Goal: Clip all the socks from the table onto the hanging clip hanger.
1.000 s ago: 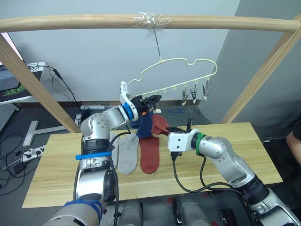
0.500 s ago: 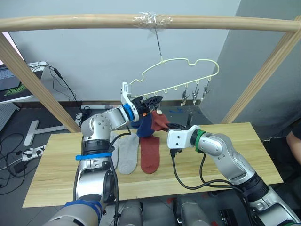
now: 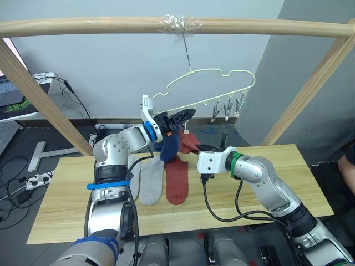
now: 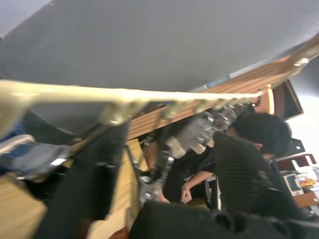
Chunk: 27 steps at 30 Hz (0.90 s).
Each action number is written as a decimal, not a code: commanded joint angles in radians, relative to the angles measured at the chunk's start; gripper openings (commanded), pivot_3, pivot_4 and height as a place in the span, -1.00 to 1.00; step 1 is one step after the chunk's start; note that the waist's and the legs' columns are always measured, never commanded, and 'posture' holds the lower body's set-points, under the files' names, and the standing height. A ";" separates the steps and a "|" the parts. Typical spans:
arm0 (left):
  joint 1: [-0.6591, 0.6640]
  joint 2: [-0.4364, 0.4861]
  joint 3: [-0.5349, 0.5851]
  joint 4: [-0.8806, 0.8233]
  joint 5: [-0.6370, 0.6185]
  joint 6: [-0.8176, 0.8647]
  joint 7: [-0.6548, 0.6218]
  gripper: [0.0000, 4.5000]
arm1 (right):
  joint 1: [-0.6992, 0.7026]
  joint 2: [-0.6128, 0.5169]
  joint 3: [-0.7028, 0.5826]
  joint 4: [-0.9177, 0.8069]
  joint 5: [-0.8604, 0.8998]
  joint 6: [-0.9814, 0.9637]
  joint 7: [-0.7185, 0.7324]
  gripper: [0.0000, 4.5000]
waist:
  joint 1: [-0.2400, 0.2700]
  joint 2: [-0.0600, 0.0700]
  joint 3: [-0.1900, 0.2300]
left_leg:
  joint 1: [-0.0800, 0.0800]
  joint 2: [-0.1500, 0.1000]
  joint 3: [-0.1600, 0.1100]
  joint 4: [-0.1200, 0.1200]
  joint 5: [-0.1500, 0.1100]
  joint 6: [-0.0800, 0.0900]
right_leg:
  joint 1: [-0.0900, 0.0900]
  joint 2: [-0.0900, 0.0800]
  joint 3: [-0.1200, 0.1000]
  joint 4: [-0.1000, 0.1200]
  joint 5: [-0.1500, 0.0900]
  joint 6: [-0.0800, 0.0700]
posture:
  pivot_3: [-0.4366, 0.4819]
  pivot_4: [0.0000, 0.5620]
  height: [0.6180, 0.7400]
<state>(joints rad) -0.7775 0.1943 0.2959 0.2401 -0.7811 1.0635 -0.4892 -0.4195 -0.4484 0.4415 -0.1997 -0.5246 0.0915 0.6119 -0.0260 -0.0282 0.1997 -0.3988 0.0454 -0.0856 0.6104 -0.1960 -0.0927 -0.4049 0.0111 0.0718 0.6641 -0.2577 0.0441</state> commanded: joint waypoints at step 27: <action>0.192 0.192 0.001 -0.394 -0.200 0.217 0.108 1.00 | 0.007 0.103 -0.107 0.054 0.188 0.046 -0.030 0.99 | 0.007 0.000 0.000 | 0.000 0.001 0.000 -0.002 0.000 0.000 | -0.001 0.000 0.000 -0.001 0.000 0.000 | 0.30 -0.36 1.00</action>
<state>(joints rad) -0.6134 0.3637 0.3349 -0.1377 -1.0172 1.2988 -0.3629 -0.4041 -0.3451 0.3679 -0.1156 -0.3485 0.1345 0.5997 -0.0193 -0.0283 0.2000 -0.3985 0.0462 -0.0853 0.6078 -0.1963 -0.0929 -0.4057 0.0110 0.0720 0.6629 -0.2580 0.0437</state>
